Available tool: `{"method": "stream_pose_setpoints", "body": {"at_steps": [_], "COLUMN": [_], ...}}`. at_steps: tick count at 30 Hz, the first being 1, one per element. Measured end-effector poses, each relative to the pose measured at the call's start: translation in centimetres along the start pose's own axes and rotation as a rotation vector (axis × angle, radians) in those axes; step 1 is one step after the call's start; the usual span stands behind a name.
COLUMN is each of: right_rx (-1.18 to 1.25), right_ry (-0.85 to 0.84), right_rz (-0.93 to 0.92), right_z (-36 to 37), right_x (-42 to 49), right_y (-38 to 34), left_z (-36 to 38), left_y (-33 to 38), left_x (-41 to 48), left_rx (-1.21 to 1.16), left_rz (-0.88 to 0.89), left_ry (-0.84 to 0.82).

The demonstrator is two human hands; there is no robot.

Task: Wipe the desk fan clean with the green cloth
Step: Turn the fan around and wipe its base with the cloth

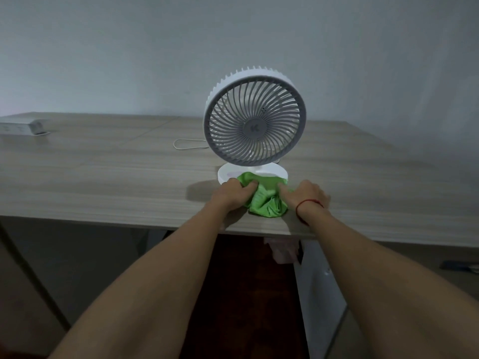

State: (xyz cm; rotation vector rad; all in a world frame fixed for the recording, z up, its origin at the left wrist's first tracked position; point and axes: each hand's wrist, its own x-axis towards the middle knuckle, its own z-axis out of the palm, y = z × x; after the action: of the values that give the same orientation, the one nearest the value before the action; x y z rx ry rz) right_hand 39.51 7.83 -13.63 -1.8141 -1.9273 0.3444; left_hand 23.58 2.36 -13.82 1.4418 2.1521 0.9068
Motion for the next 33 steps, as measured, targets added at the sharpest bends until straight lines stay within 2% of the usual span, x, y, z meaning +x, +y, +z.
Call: {"method": "stream_pose_setpoints", "body": {"at_steps": [5, 8, 10, 13, 17, 20, 24, 28, 33], "right_rx": [0.102, 0.192, 0.245, 0.388, 0.596, 0.629, 0.425, 0.529, 0.695], "right_ry": [-0.243, -0.295, -0.266, -0.228, -0.392, -0.333, -0.22, -0.227, -0.232], "right_rz": [-0.11, -0.162, -0.158, -0.046, 0.174, 0.199, 0.063, 0.046, 0.185], "right_z": [0.0, -0.3, -0.5, -1.0, -1.0, -0.7, 0.4, 1.3, 0.9], "right_x": [0.2, 0.1, 0.0, 0.4, 0.3, -0.1, -0.4, 0.1, 0.9], "right_y": [-0.8, -1.5, -1.5, -1.2, -1.4, -2.3, -3.1, -2.9, -2.5], "left_z": [-0.4, -0.4, -0.8, -1.7, -2.5, -2.4, -1.5, -1.3, -0.5], "left_y": [1.4, 1.2, 1.0, 0.7, 1.1, 1.6, 0.9, 1.1, 1.2], "left_x": [-1.0, -1.3, -1.2, -1.5, -1.6, -1.2, 0.1, 0.5, 1.0], "left_rx": [-0.053, -0.083, -0.156, -0.233, -0.332, -0.493, -0.599, -0.515, -0.523], "left_rz": [0.051, 0.045, 0.002, -0.129, -0.245, -0.273, -0.332, -0.362, -0.257], "left_ry": [-0.195, -0.146, -0.061, 0.002, -0.092, -0.109, -0.048, -0.071, 0.072]}}
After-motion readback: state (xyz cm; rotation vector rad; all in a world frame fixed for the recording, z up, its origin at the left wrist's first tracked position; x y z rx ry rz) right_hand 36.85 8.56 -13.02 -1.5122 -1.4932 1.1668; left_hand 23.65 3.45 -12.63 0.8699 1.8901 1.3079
